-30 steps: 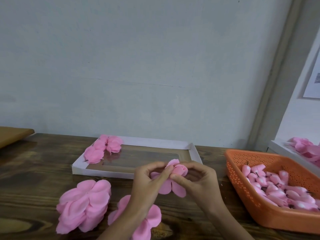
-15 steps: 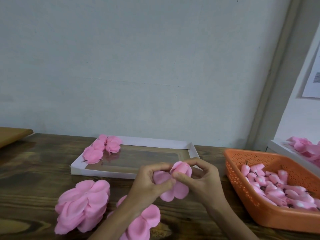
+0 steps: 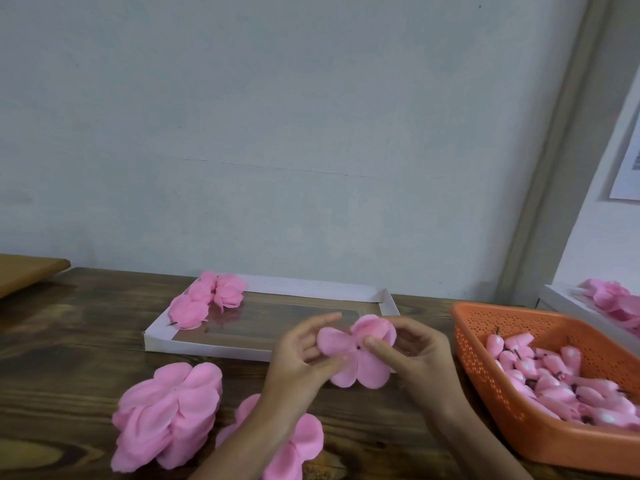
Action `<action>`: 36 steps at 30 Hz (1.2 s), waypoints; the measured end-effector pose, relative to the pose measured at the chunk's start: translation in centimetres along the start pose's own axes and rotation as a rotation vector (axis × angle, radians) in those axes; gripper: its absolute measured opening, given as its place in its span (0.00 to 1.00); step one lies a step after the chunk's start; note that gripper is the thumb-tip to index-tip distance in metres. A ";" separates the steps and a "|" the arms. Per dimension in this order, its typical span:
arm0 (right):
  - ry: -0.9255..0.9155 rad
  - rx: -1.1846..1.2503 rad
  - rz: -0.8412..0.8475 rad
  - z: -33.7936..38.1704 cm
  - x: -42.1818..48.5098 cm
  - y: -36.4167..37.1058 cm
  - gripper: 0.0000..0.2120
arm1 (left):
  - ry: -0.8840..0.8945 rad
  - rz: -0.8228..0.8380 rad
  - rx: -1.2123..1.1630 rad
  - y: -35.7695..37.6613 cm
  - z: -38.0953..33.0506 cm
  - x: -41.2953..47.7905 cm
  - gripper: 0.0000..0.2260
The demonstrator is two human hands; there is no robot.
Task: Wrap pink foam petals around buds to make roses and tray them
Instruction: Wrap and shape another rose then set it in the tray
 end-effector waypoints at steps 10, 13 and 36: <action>-0.020 -0.107 0.185 0.1 -0.2 -0.2 0.10 | -0.013 -0.224 -0.073 0.2 0.1 -0.5 0.08; -0.013 -0.155 0.198 0.5 -0.3 0.0 0.10 | 0.072 -0.206 -0.040 0.4 0.0 -0.7 0.03; 0.057 -0.076 -0.023 -0.2 0.2 -0.9 0.11 | 0.018 0.006 0.128 0.8 -0.4 -0.9 0.19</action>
Point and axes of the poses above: each hand's wrist, its own x-axis towards the middle knuckle, its own y-axis out of the palm, z = x × y, the point moved 1 cm from there along x, towards the middle knuckle, and after that the axes turned 5 degrees about -x, right-handed, at the moved point
